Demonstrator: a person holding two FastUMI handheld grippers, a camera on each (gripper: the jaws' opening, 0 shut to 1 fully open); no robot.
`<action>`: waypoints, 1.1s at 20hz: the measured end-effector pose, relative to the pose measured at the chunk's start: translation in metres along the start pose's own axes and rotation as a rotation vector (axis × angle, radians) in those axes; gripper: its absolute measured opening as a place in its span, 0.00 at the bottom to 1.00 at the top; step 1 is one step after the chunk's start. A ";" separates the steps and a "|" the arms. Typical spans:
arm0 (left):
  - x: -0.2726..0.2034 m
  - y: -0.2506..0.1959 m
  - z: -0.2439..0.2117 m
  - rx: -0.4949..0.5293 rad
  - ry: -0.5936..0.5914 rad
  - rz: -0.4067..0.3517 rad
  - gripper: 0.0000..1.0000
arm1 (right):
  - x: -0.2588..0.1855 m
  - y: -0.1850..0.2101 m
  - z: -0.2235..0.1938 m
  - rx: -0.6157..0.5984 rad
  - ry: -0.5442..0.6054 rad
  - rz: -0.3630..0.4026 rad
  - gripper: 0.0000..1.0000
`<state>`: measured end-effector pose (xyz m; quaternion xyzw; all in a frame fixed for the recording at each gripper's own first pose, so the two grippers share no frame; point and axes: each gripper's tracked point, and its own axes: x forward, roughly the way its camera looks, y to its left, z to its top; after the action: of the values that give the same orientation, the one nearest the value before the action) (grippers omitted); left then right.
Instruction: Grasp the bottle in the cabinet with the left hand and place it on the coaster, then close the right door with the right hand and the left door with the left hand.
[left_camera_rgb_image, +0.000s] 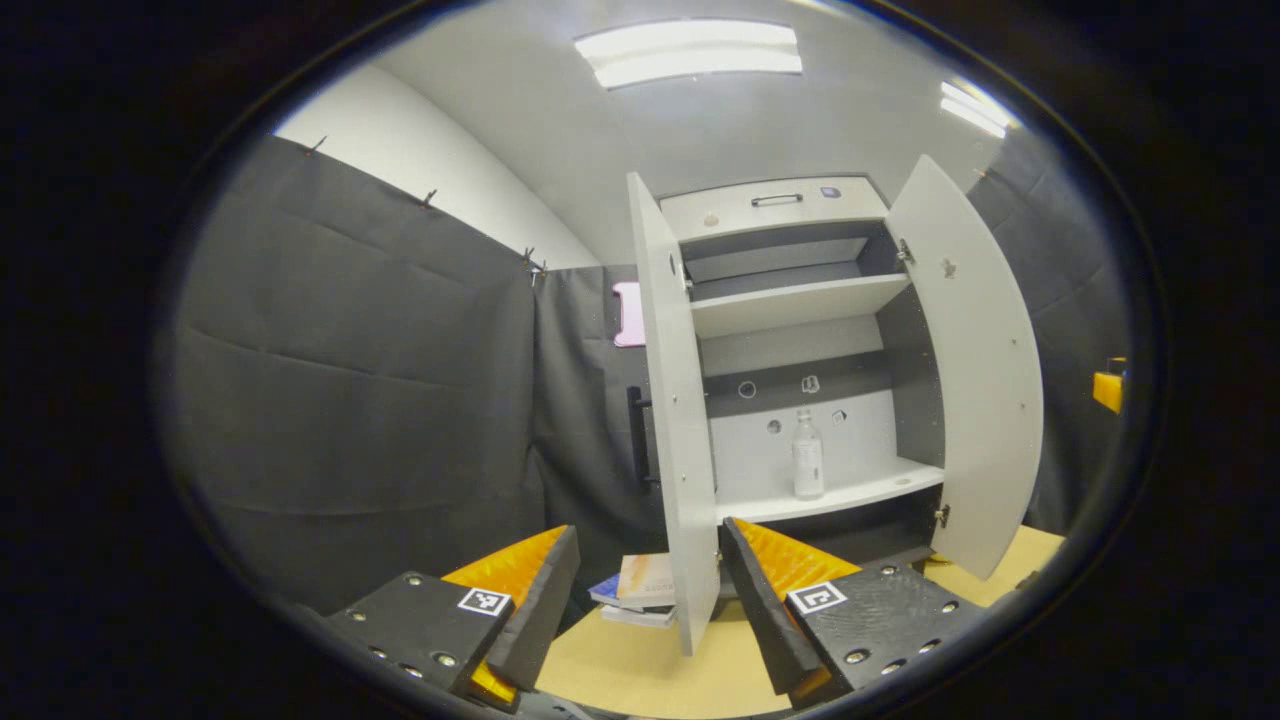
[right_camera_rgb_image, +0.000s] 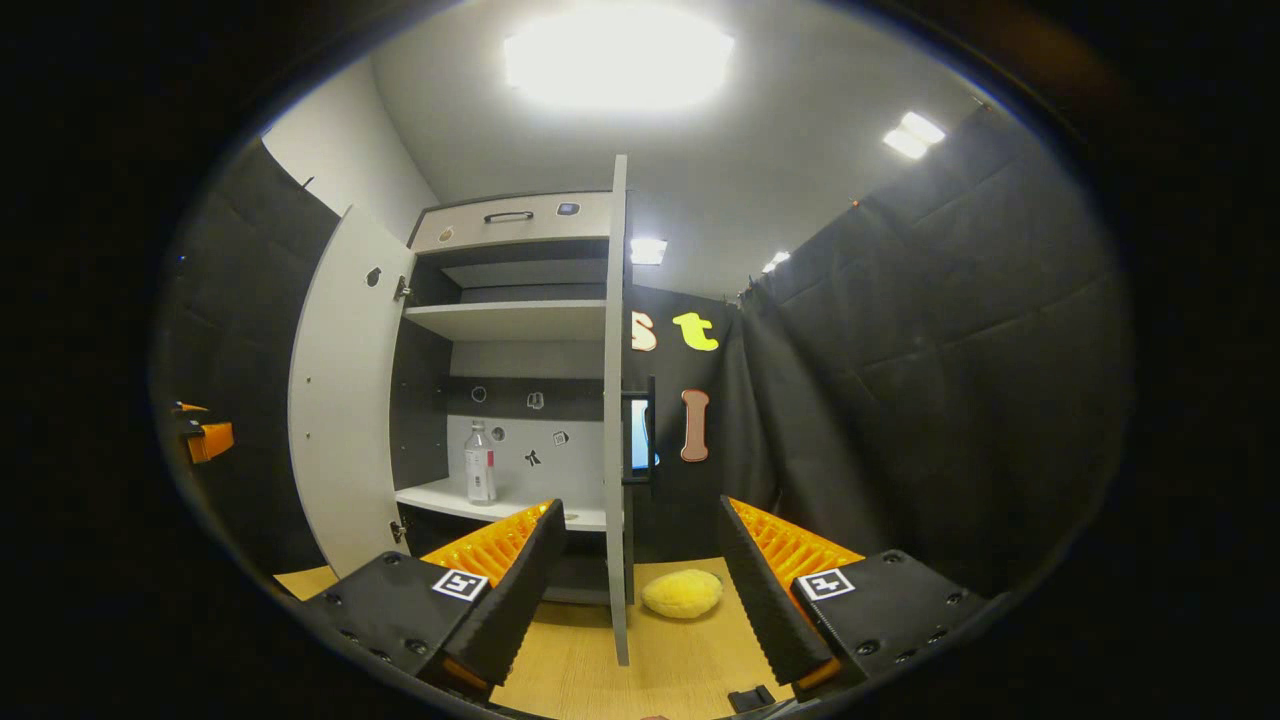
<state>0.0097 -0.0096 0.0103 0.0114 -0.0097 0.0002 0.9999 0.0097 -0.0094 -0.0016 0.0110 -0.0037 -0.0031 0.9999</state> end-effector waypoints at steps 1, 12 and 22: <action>0.000 -0.002 0.002 0.000 -0.003 0.001 0.92 | 0.000 0.001 -0.001 0.000 0.001 0.006 0.96; 0.041 -0.088 0.032 -0.080 -0.063 -0.131 0.92 | 0.001 -0.021 -0.019 0.008 0.027 0.029 0.96; 0.160 -0.178 0.027 -0.133 -0.048 -0.330 0.84 | 0.022 -0.034 -0.020 -0.022 0.018 -0.045 0.96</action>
<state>0.1689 -0.1883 0.0364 -0.0533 -0.0318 -0.1649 0.9844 0.0321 -0.0432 -0.0224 0.0003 0.0058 -0.0257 0.9997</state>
